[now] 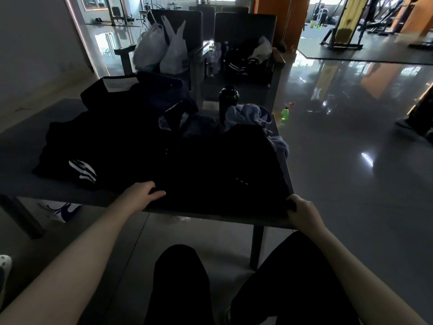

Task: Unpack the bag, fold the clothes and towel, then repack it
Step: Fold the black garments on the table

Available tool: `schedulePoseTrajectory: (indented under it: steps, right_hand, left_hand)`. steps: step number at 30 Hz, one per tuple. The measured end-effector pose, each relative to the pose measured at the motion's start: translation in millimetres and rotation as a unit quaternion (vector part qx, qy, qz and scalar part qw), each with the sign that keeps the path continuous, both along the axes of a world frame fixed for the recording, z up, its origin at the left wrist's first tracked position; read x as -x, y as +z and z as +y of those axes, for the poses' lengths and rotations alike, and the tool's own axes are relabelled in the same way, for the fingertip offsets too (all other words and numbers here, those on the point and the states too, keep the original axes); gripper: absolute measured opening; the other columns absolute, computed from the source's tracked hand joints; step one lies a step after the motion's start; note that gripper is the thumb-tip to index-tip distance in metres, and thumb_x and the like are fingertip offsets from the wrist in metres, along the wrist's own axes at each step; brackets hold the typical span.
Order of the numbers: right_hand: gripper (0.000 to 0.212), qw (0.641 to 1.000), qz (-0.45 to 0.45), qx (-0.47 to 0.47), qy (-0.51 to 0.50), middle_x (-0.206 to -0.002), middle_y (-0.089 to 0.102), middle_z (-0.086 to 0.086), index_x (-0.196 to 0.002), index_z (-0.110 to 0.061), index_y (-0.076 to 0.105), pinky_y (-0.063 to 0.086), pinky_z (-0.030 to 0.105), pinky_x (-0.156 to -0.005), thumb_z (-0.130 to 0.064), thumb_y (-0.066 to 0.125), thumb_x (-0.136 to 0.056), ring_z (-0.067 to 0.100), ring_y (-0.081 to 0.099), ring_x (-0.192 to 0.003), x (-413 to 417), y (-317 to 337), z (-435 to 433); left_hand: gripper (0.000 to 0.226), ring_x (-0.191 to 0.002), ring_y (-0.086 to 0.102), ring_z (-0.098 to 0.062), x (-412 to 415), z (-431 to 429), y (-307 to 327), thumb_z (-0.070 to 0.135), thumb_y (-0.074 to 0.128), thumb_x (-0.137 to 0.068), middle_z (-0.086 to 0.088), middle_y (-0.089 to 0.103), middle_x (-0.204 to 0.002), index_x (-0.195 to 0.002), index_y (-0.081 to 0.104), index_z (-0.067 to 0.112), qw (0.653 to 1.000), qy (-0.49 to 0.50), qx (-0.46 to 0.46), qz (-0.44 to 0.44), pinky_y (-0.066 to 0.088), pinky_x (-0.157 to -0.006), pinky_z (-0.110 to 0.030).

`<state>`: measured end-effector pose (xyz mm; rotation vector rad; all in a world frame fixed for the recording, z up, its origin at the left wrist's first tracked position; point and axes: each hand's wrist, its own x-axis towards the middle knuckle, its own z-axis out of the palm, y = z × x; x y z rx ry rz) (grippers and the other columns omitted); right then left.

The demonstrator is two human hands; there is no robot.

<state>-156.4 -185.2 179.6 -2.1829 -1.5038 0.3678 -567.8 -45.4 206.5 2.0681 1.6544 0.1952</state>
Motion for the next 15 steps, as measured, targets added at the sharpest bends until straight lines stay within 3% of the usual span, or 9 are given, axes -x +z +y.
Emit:
schedulePoseTrajectory:
  steps: [3, 8, 10, 12, 15]
  right_hand:
    - [0.018, 0.998, 0.061, 0.024, -0.013, -0.092, 0.067, 0.010, -0.101, -0.006, 0.069, 0.050, 0.034, -0.077, -0.015, 0.063, -0.087, 0.026, 0.063, -0.087, -9.3, 5.2, -1.4]
    - [0.011, 0.986, 0.137, 0.099, -0.012, -0.079, 0.064, 0.006, -0.092, -0.008, 0.070, 0.042, 0.020, -0.053, -0.017, 0.066, -0.086, 0.015, 0.059, -0.067, -15.7, 27.7, 1.9]
    - [0.009, 0.979, 0.157, 0.128, -0.008, -0.075, 0.065, 0.006, -0.085, -0.008, 0.069, 0.043, 0.023, -0.052, -0.017, 0.066, -0.085, 0.016, 0.060, -0.064, -17.7, 38.6, 5.6]
    - [0.011, 0.980, 0.161, 0.120, -0.007, -0.074, 0.065, 0.007, -0.081, -0.007, 0.069, 0.042, 0.023, -0.052, -0.017, 0.066, -0.085, 0.016, 0.060, -0.063, -18.9, 46.0, 10.8]
    - [0.006, 0.983, 0.178, 0.015, -0.036, -0.076, 0.064, 0.007, -0.081, -0.011, 0.067, 0.041, 0.023, -0.057, -0.014, 0.064, -0.085, 0.017, 0.059, -0.068, -18.4, 46.7, 20.5]
  left_hand:
    - [0.046, -0.103, 0.056, -0.016, 5.9, -0.4, 10.8, 0.045, 0.074, -0.078, 0.003, 0.057, -0.111, -0.115, 0.060, 0.024, 0.996, -0.041, 0.060, 0.044, 0.049, -0.090, -0.031]
    - [0.026, -0.086, 0.060, -0.013, 13.0, 7.2, 29.1, 0.019, 0.078, -0.075, 0.002, 0.067, -0.092, -0.099, 0.069, 0.018, 0.987, -0.063, 0.072, 0.132, 0.049, -0.075, -0.024]
    - [0.018, -0.081, 0.060, -0.013, 15.0, 9.6, 41.0, 0.013, 0.075, -0.077, 0.003, 0.065, -0.084, -0.093, 0.069, 0.018, 0.983, -0.059, 0.111, 0.131, 0.048, -0.071, -0.024]
    - [0.020, -0.087, 0.061, -0.013, 17.4, 14.1, 50.1, 0.012, 0.073, -0.080, 0.003, 0.066, -0.090, -0.099, 0.070, 0.017, 0.979, -0.065, 0.147, 0.125, 0.050, -0.079, -0.027]
    - [0.021, -0.094, 0.062, -0.016, 17.4, 22.1, 57.1, 0.009, 0.071, -0.082, -0.002, 0.067, -0.098, -0.100, 0.068, 0.017, 0.990, -0.028, 0.139, 0.014, 0.049, -0.086, -0.029]
